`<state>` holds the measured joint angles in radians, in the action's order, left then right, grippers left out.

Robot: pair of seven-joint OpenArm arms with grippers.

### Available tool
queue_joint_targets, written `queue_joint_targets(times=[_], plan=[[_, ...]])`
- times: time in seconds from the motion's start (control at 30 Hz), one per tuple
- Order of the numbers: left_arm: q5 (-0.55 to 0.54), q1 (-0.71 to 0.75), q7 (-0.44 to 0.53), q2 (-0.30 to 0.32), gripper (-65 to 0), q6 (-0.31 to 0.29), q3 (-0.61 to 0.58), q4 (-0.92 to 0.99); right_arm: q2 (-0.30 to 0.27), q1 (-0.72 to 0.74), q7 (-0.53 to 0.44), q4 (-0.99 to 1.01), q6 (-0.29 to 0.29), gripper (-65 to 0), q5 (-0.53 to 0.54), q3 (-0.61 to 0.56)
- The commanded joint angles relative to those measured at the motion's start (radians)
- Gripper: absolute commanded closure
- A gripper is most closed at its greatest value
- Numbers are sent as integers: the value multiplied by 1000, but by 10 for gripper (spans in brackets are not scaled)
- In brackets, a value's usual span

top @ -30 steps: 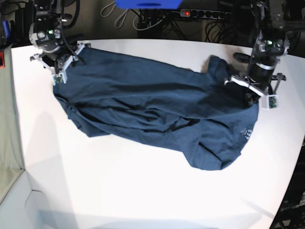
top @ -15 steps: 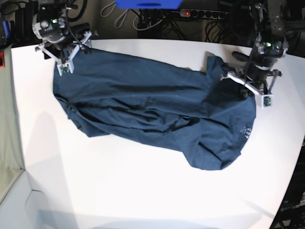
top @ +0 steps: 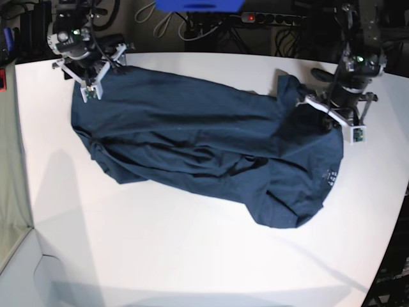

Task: Layout the t-shirt on the table in an organized manner, then fold the t-shirt properly
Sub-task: 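Grasp the shirt's collar-side corners with both grippers, then lift the shirt with both grippers and swing it up and over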

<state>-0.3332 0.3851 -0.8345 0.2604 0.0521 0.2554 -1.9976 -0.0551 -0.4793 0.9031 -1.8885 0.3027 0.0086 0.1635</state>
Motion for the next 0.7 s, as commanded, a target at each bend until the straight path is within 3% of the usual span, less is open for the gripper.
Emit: queue_joint_targets(times=[0.0, 0.07, 0.13, 0.33, 0.67], plan=[[1, -1, 17, 10, -2, 1, 6, -16, -2, -3, 9, 13, 10, -441, -9, 3], [1, -1, 17, 10, -2, 1, 6, -16, -2, 9, 9, 33, 10, -419, -9, 1], [1, -1, 17, 10, -2, -1, 6, -16, -2, 14, 9, 54, 11, -351, -9, 1], [1, -1, 17, 10, -2, -1, 6, -16, -2, 15, 9, 68, 11, -13, -9, 1], [-8, -93, 17, 4, -2, -1, 5, -21, 21, 60, 17, -101, 11, -2, -9, 1]])
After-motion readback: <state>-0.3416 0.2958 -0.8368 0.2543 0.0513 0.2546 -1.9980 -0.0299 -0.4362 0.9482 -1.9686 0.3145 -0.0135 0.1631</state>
